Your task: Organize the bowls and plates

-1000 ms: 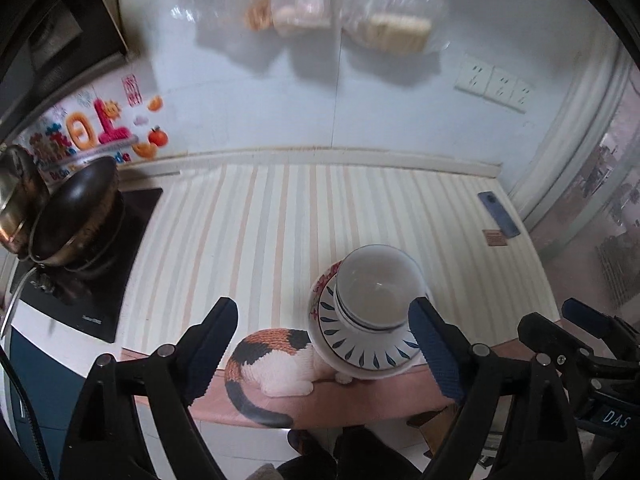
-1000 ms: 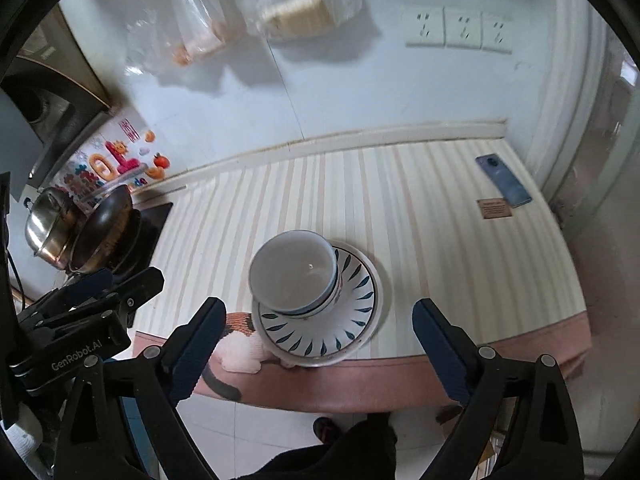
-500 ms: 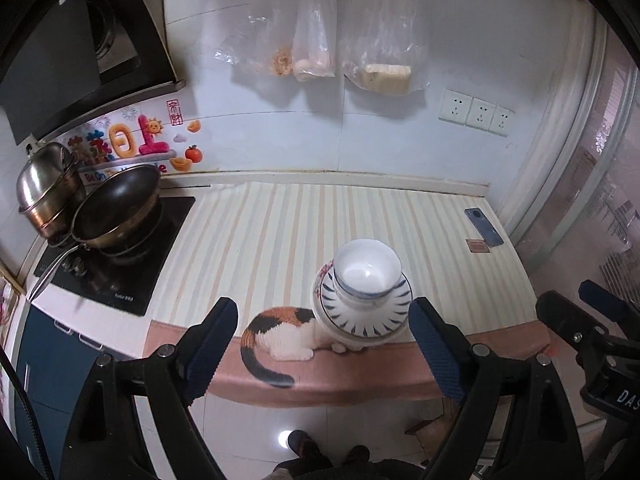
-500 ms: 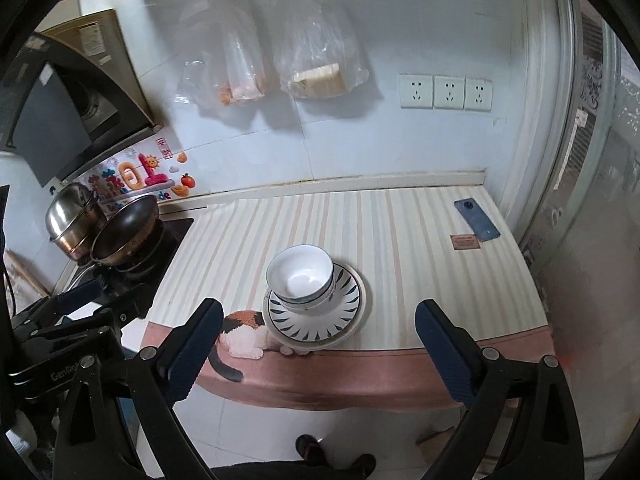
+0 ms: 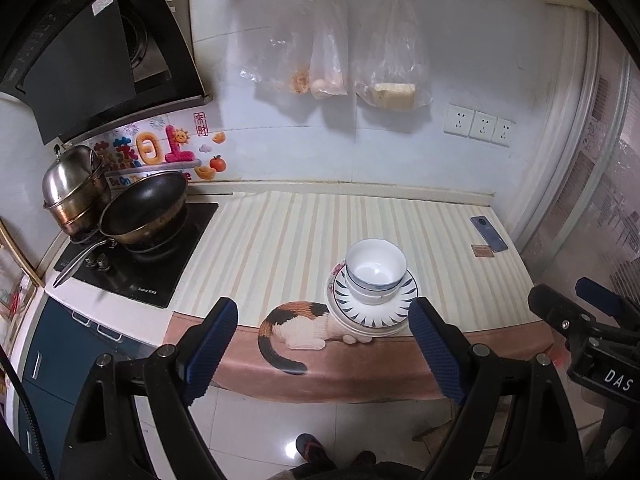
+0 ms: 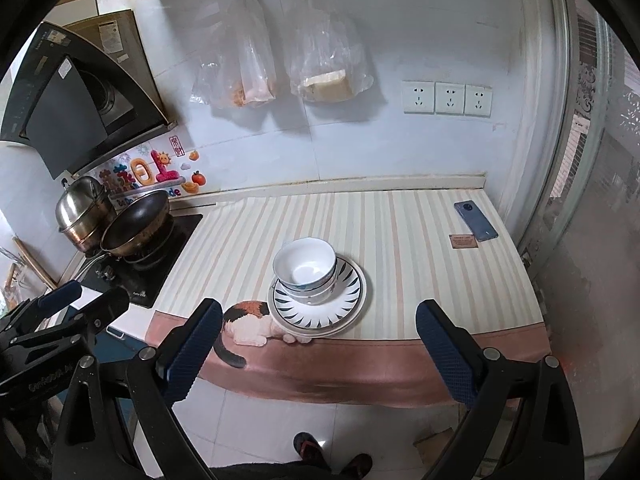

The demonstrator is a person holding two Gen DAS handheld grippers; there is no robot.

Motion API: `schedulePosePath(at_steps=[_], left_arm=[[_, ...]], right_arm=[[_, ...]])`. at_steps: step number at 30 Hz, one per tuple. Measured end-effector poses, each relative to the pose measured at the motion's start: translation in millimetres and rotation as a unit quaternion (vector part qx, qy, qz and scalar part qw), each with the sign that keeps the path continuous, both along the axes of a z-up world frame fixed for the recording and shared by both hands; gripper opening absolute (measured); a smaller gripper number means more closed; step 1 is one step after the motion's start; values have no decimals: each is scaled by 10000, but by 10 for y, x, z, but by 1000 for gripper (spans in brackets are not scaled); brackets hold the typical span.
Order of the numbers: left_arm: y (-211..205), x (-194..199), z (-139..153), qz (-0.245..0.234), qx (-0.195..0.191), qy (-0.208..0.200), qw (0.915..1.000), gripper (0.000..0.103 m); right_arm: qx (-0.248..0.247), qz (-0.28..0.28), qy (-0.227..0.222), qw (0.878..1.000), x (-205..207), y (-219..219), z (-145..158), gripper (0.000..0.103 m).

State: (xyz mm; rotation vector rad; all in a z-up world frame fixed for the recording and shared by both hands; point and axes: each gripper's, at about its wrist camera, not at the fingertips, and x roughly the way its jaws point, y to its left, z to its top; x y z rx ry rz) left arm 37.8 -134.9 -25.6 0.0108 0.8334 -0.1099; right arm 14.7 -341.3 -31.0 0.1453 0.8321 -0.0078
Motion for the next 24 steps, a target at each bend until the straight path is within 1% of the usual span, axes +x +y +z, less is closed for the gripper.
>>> schedulePosePath(at_steps=[14,24], left_arm=[[92,-113,50,103,-70,-121,9998,88],[140,-124,14,107,-170,-27,9998,88]], right_arm=[[-121,159,-74,9998,-79,81,52,100],[-161,166,-73,9997,-68,89,54,100]])
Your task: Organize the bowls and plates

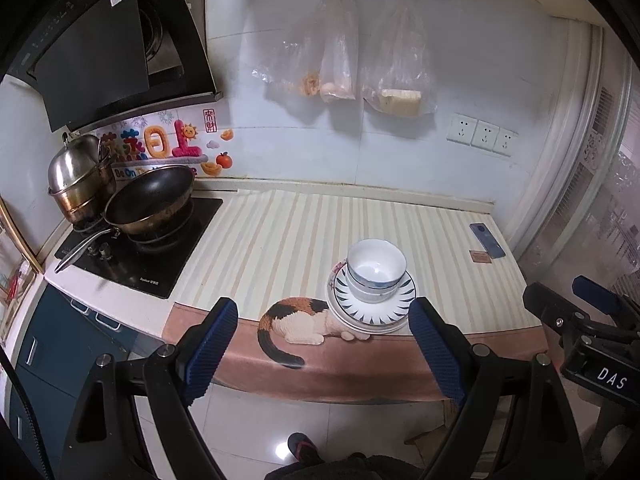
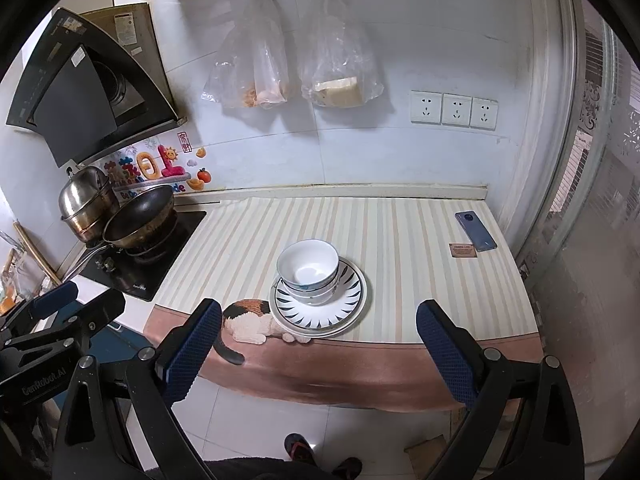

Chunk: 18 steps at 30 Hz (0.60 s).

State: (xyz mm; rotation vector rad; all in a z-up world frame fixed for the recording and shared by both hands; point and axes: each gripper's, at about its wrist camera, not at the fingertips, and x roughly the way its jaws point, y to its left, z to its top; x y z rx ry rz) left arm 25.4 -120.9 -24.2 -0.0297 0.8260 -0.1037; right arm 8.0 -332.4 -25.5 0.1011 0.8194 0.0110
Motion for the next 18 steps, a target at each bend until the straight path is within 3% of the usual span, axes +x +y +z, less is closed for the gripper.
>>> schedulePosePath(at_steps=[18], left_arm=[[-28,3,28,-12,6,-56,10000,88]], right_arm=[[-22,-6,-13,10000,-8,-26,-9,100]])
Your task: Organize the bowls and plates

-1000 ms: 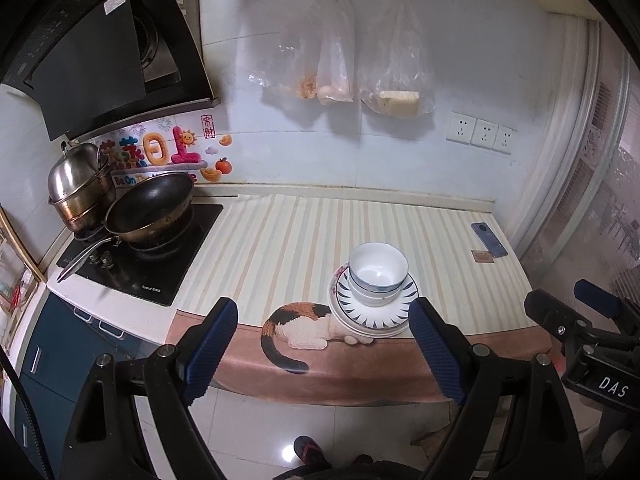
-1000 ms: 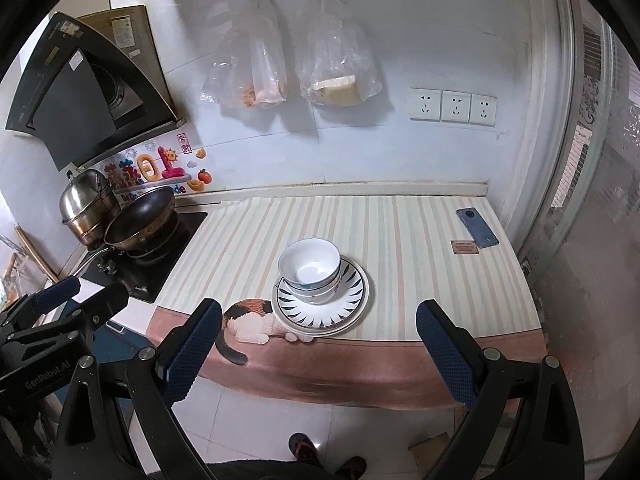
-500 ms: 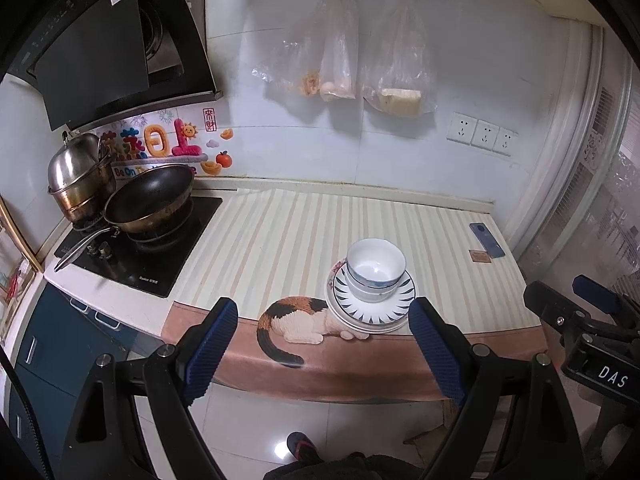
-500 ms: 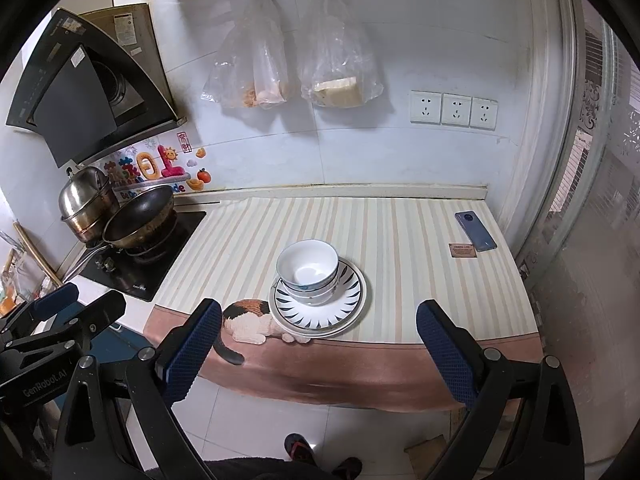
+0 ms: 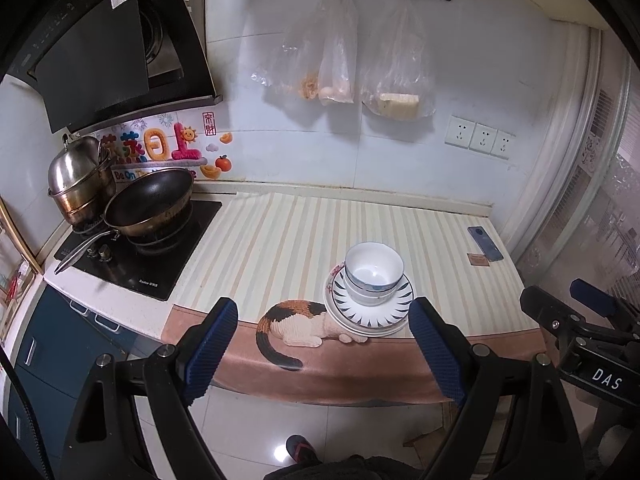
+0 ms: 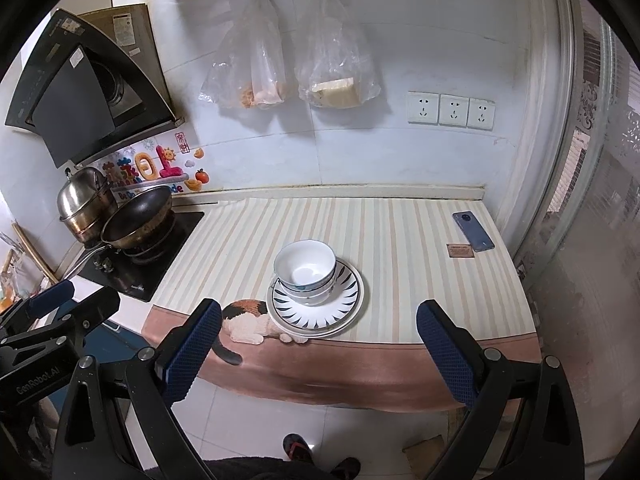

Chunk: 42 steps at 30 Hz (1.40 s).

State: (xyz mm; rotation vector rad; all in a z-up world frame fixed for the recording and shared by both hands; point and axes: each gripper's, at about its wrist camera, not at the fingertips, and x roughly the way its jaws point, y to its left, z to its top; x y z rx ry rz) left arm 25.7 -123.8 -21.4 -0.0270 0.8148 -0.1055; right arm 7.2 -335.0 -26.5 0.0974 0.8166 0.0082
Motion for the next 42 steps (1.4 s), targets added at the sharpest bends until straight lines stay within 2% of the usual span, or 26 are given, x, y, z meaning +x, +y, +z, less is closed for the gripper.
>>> schedulePosePath(at_steps=[42], left_arm=[[2,-51,16,76,38,-13,10000,87]], right_arm=[[28,-3,61,10000,-45,48,-47,100]])
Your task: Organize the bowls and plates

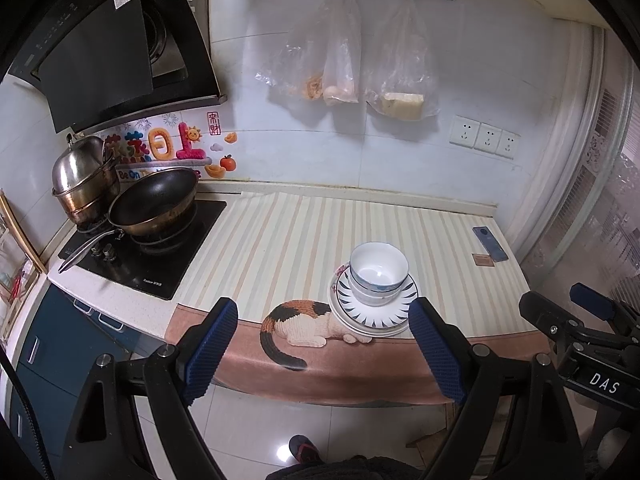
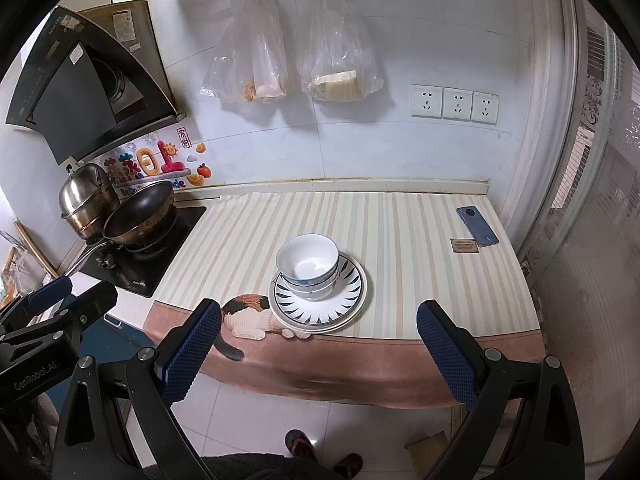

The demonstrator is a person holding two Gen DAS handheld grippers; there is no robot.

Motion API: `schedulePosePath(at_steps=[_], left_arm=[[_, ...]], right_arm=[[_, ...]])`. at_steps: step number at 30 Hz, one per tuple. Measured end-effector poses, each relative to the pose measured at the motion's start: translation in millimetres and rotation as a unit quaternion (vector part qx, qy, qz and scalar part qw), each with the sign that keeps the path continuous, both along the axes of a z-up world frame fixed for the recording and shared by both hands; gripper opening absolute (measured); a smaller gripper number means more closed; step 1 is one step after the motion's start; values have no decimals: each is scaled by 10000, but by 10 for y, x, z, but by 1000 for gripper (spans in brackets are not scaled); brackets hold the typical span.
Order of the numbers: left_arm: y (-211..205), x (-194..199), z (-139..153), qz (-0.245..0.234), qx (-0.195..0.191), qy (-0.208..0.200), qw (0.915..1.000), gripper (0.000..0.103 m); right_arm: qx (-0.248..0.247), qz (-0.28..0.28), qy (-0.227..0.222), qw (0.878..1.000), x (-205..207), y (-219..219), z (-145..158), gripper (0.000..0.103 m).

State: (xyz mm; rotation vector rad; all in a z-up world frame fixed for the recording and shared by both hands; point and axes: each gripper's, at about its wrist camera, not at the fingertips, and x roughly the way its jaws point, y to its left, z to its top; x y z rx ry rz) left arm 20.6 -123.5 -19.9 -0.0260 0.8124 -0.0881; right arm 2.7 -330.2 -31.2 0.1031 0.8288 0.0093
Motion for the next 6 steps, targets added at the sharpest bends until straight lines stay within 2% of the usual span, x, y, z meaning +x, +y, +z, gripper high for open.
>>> schedulePosePath(at_steps=[6], left_arm=[[23,9,-1,22,23,-18,10000,88]], right_arm=[[-4,-3,6,10000,5,-6,-16,100]])
